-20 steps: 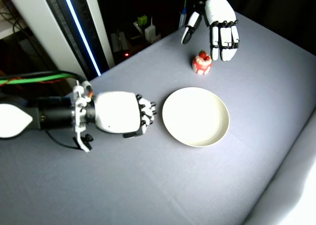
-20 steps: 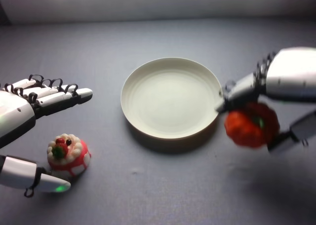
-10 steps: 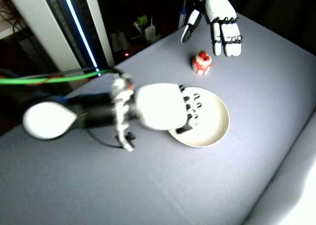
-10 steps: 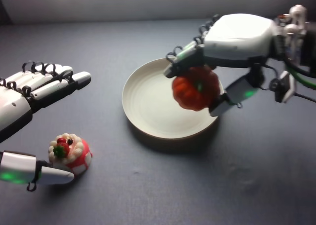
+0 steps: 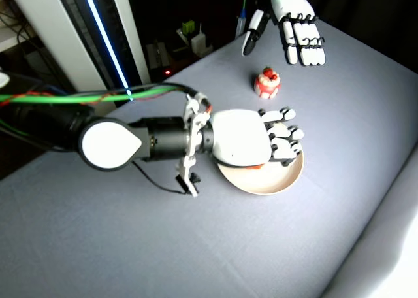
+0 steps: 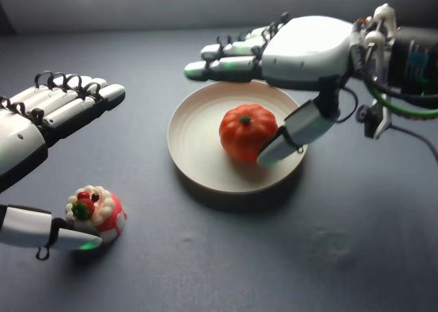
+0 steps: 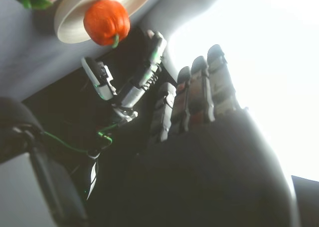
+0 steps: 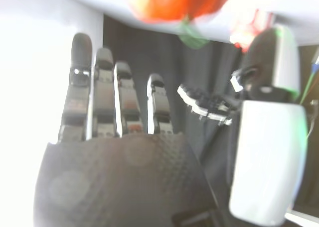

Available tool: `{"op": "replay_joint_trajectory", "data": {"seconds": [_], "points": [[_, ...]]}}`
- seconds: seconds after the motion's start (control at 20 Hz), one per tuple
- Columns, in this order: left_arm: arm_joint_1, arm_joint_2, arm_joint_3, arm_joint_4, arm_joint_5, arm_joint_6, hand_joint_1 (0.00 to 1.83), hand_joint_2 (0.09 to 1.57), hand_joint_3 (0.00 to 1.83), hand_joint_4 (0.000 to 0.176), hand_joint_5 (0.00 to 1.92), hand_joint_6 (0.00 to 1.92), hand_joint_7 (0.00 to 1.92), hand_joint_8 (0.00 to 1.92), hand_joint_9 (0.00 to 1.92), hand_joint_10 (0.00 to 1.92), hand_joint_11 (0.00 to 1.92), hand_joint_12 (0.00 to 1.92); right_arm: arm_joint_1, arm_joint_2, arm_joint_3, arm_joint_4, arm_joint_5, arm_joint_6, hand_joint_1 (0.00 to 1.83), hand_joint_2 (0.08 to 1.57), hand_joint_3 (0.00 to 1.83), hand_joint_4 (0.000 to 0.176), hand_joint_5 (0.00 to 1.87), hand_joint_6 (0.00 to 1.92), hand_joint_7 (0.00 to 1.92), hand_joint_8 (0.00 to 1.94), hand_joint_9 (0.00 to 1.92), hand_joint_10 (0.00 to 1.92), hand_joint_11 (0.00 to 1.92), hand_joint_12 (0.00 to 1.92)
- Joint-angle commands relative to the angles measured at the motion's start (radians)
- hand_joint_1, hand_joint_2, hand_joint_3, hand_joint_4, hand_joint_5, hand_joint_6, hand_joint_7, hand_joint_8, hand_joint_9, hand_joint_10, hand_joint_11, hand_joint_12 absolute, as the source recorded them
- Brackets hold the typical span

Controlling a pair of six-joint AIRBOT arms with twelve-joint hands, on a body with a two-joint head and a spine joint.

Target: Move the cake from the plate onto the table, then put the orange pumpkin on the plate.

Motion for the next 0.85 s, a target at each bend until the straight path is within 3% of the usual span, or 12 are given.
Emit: {"op": "replay_joint_trajectory", "data": {"seconds": [0.0, 0.15, 0.25, 0.3, 0.35, 0.45, 0.5, 0.55, 0.6, 0.7, 0.75, 0.8], "points": [[-0.003, 0.004, -0.003, -0.020, -0.138, -0.003, 0.88, 0.74, 0.00, 0.080, 0.00, 0.00, 0.00, 0.00, 0.00, 0.00, 0.02, 0.01, 0.010, 0.023, -0.006, 0.073, 0.094, 0.007, 0.77, 0.84, 0.00, 0.155, 0.00, 0.00, 0.00, 0.00, 0.24, 0.00, 0.15, 1.14], [0.010, 0.012, -0.008, -0.043, -0.196, -0.004, 0.96, 0.74, 0.00, 0.108, 0.00, 0.00, 0.00, 0.00, 0.00, 0.00, 0.00, 0.00, -0.017, 0.155, -0.079, 0.205, 0.227, -0.003, 0.70, 0.84, 0.00, 0.174, 0.00, 0.00, 0.00, 0.00, 0.10, 0.00, 0.01, 1.07], [0.015, 0.015, -0.008, -0.059, -0.236, -0.004, 0.96, 0.77, 0.00, 0.120, 0.00, 0.00, 0.00, 0.00, 0.00, 0.00, 0.00, 0.00, -0.082, 0.252, -0.154, 0.360, 0.337, -0.088, 0.67, 0.81, 0.00, 0.163, 0.00, 0.00, 0.00, 0.00, 0.00, 0.00, 0.00, 0.48], [0.015, 0.017, -0.008, -0.065, -0.259, -0.004, 0.91, 0.76, 0.00, 0.164, 0.00, 0.00, 0.00, 0.00, 0.00, 0.00, 0.00, 0.00, -0.117, 0.299, -0.190, 0.425, 0.395, -0.130, 0.64, 0.79, 0.00, 0.173, 0.00, 0.00, 0.00, 0.00, 0.00, 0.00, 0.00, 0.10], [0.017, 0.019, -0.009, -0.069, -0.277, -0.004, 0.88, 0.77, 0.00, 0.174, 0.00, 0.00, 0.00, 0.00, 0.00, 0.00, 0.00, 0.00, -0.136, 0.322, -0.208, 0.454, 0.428, -0.146, 0.61, 0.80, 0.00, 0.175, 0.00, 0.00, 0.00, 0.00, 0.00, 0.00, 0.00, 0.02], [0.023, 0.025, -0.012, -0.081, -0.339, -0.004, 0.80, 0.71, 0.00, 0.069, 0.00, 0.00, 0.00, 0.00, 0.00, 0.00, 0.00, 0.00, -0.205, 0.376, -0.255, 0.541, 0.531, -0.181, 0.77, 0.82, 0.01, 0.176, 0.00, 0.00, 0.00, 0.00, 0.00, 0.00, 0.00, 0.00], [0.027, 0.027, -0.016, -0.087, -0.369, -0.004, 0.83, 0.73, 0.00, 0.142, 0.00, 0.00, 0.00, 0.00, 0.00, 0.00, 0.00, 0.00, -0.244, 0.399, -0.280, 0.584, 0.589, -0.196, 0.87, 0.81, 0.00, 0.131, 0.00, 0.00, 0.00, 0.00, 0.00, 0.00, 0.00, 0.00], [0.029, 0.029, -0.020, -0.090, -0.391, -0.004, 0.83, 0.73, 0.00, 0.142, 0.00, 0.00, 0.00, 0.00, 0.00, 0.00, 0.00, 0.00, -0.277, 0.417, -0.302, 0.611, 0.634, -0.202, 0.87, 0.81, 0.00, 0.131, 0.00, 0.00, 0.00, 0.00, 0.00, 0.00, 0.00, 0.00], [0.032, 0.031, -0.026, -0.094, -0.420, -0.005, 0.84, 0.73, 0.00, 0.168, 0.00, 0.00, 0.00, 0.00, 0.00, 0.00, 0.00, 0.00, -0.328, 0.439, -0.329, 0.656, 0.705, -0.207, 0.87, 0.81, 0.00, 0.134, 0.00, 0.00, 0.00, 0.00, 0.00, 0.00, 0.00, 0.00], [0.039, 0.031, -0.032, -0.102, -0.455, -0.012, 0.86, 0.74, 0.00, 0.176, 0.00, 0.00, 0.00, 0.00, 0.00, 0.00, 0.00, 0.00, -0.412, 0.455, -0.361, 0.736, 0.816, -0.227, 0.87, 0.85, 0.01, 0.120, 0.00, 0.00, 0.00, 0.00, 0.00, 0.00, 0.05, 0.02], [0.041, 0.028, -0.032, -0.104, -0.467, -0.020, 0.87, 0.73, 0.00, 0.173, 0.00, 0.00, 0.00, 0.00, 0.00, 0.00, 0.05, 0.02, -0.447, 0.455, -0.369, 0.776, 0.870, -0.234, 0.89, 0.84, 0.01, 0.165, 0.00, 0.00, 0.00, 0.00, 0.00, 0.00, 0.03, 0.02], [0.042, 0.020, -0.031, -0.105, -0.486, -0.029, 0.85, 0.79, 0.01, 0.150, 0.00, 0.00, 0.00, 0.00, 0.00, 0.00, 0.01, 0.01, -0.489, 0.452, -0.374, 0.824, 0.937, -0.234, 0.88, 0.84, 0.00, 0.176, 0.00, 0.00, 0.00, 0.00, 0.00, 0.00, 0.00, 0.45]]}}
